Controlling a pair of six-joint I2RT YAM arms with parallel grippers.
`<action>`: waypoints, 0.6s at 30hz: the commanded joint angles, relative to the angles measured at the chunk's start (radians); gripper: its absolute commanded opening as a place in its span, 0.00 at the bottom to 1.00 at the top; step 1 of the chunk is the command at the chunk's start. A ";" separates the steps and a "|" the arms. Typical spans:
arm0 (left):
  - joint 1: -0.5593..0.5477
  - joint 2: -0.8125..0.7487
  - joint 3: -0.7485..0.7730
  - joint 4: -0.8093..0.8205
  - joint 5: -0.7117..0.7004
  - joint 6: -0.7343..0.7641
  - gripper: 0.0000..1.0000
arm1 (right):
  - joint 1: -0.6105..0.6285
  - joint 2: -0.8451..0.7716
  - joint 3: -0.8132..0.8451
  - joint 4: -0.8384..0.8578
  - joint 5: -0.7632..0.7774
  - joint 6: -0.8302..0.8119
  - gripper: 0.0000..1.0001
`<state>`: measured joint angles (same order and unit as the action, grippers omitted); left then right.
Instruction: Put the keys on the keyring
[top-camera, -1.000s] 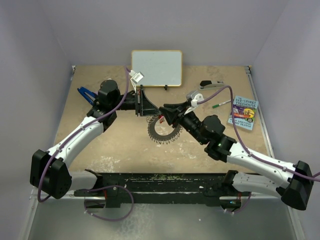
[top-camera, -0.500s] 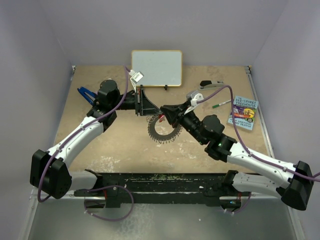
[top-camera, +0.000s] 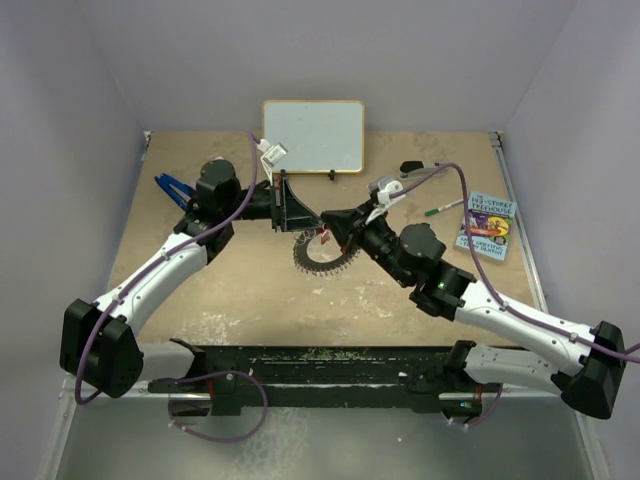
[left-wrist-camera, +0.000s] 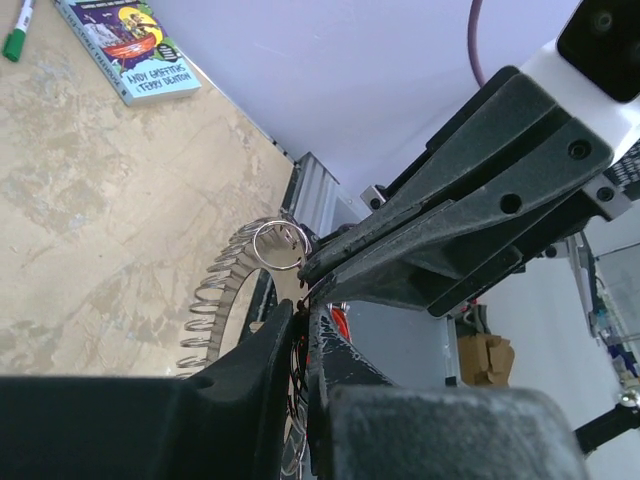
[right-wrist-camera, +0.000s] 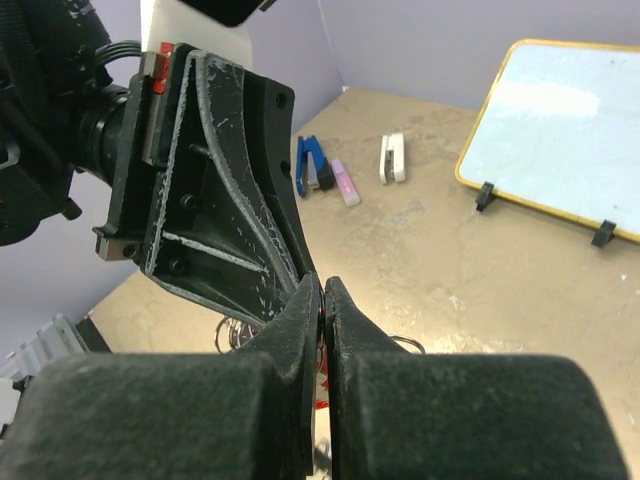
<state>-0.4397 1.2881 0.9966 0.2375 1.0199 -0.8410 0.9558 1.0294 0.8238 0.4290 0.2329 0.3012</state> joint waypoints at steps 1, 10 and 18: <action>0.007 -0.031 0.053 -0.033 0.009 0.116 0.13 | -0.003 0.014 0.136 -0.156 0.090 0.090 0.00; 0.044 -0.019 0.120 -0.200 0.008 0.275 0.20 | -0.003 0.070 0.328 -0.553 0.223 0.350 0.00; 0.075 0.019 0.276 -0.397 -0.014 0.471 0.24 | -0.003 0.133 0.465 -0.868 0.377 0.644 0.00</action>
<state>-0.3752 1.2942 1.1576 -0.0692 1.0115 -0.5079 0.9546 1.1419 1.1873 -0.2615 0.4805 0.7197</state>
